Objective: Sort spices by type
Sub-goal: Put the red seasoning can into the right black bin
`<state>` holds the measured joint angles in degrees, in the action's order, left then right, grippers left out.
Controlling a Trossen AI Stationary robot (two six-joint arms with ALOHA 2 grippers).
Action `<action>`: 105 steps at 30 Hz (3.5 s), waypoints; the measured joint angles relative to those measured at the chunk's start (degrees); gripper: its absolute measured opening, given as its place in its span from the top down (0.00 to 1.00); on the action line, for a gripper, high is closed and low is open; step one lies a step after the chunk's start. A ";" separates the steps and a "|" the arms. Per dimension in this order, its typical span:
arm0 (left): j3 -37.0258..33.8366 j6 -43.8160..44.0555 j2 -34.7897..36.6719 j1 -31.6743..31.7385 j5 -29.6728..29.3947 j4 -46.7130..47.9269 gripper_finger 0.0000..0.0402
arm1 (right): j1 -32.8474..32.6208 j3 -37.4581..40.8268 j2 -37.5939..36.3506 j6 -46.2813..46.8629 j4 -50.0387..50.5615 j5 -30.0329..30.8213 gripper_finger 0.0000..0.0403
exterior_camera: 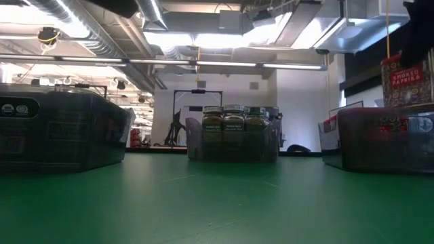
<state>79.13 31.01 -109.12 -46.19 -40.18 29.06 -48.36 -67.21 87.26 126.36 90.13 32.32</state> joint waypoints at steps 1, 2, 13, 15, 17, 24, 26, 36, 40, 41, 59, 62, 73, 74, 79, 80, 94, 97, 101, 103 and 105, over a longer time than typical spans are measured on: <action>0.00 -0.36 0.00 0.00 0.00 -0.02 0.28 | 0.01 0.22 0.00 0.84 -0.02 -0.18 0.43; -0.02 -0.85 0.00 0.08 0.00 -0.04 0.28 | 0.02 0.43 0.00 1.18 0.00 -0.31 0.43; -0.02 -4.26 0.00 0.87 0.02 -2.29 0.28 | 1.97 1.48 -0.16 4.13 -0.28 -1.04 0.44; -0.02 -4.42 0.00 0.85 0.03 -2.32 0.28 | 2.46 1.43 -0.37 4.06 -0.28 -2.02 0.44; -0.02 -4.43 0.00 0.83 0.07 -2.29 0.28 | 3.19 1.43 -0.59 3.76 -0.29 -2.58 0.44; -0.02 -7.12 0.00 0.81 0.07 -2.29 0.28 | 7.05 0.96 -1.03 0.45 -0.04 -3.87 0.44; -0.02 -7.57 0.00 0.81 0.09 -2.27 0.28 | 8.09 0.14 -0.98 -0.82 -0.15 -3.60 0.44; -0.02 -8.92 0.00 -0.39 3.61 1.25 0.28 | 10.69 -2.61 -0.87 -7.91 -0.11 -8.08 0.44; -0.02 -9.30 0.00 -1.26 3.69 1.89 0.28 | 10.56 -3.41 -0.87 -7.04 -0.06 -10.52 0.44; -0.02 -9.60 0.00 -1.41 3.69 1.87 0.28 | 10.60 -3.93 -0.87 -7.11 -0.18 -10.46 0.44; -0.02 -9.10 0.00 -1.84 3.65 1.54 0.28 | 19.57 -6.06 -3.23 -20.45 -0.20 -12.05 0.44; -0.02 -8.55 0.00 -1.84 3.65 1.57 0.28 | 20.81 -6.06 -5.14 -22.49 -0.03 -12.66 0.44; -0.02 -8.32 0.00 -2.16 3.61 1.26 0.28 | 20.65 -2.13 -5.23 -21.42 -0.39 -18.74 0.44; -0.02 -8.30 0.00 -2.16 3.59 1.25 0.28 | 20.65 -1.45 -5.18 -20.79 -1.05 -18.29 0.44; -0.02 -8.44 0.00 -2.16 3.58 1.14 0.28 | 20.63 0.17 -4.84 -20.25 -5.85 -16.42 0.44; -0.02 -8.44 0.00 -2.16 3.58 1.18 0.28 | 20.63 0.36 -4.87 -20.22 -6.32 -16.23 0.44; -0.02 -8.40 0.00 -2.16 3.59 1.38 0.28 | 19.89 3.71 0.31 -18.89 -10.22 -15.81 0.44; -0.02 -8.44 0.00 -2.16 3.58 1.38 0.28 | 19.38 4.33 1.94 -18.82 -11.19 -14.30 0.43; -0.02 -8.44 0.00 -2.10 3.58 1.38 0.28 | 18.96 4.37 3.48 -19.56 -11.05 -13.44 0.40; -0.02 -8.45 0.00 -2.10 3.58 1.36 0.28 | 19.08 4.34 3.76 -19.96 -10.70 -13.45 0.37; -0.02 -8.46 0.00 -2.08 3.58 1.36 0.28 | 19.10 4.34 3.76 -20.08 -10.79 -14.09 0.34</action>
<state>79.11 22.55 -109.12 -48.27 -36.60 30.41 -29.26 -62.87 91.02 106.28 79.34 18.23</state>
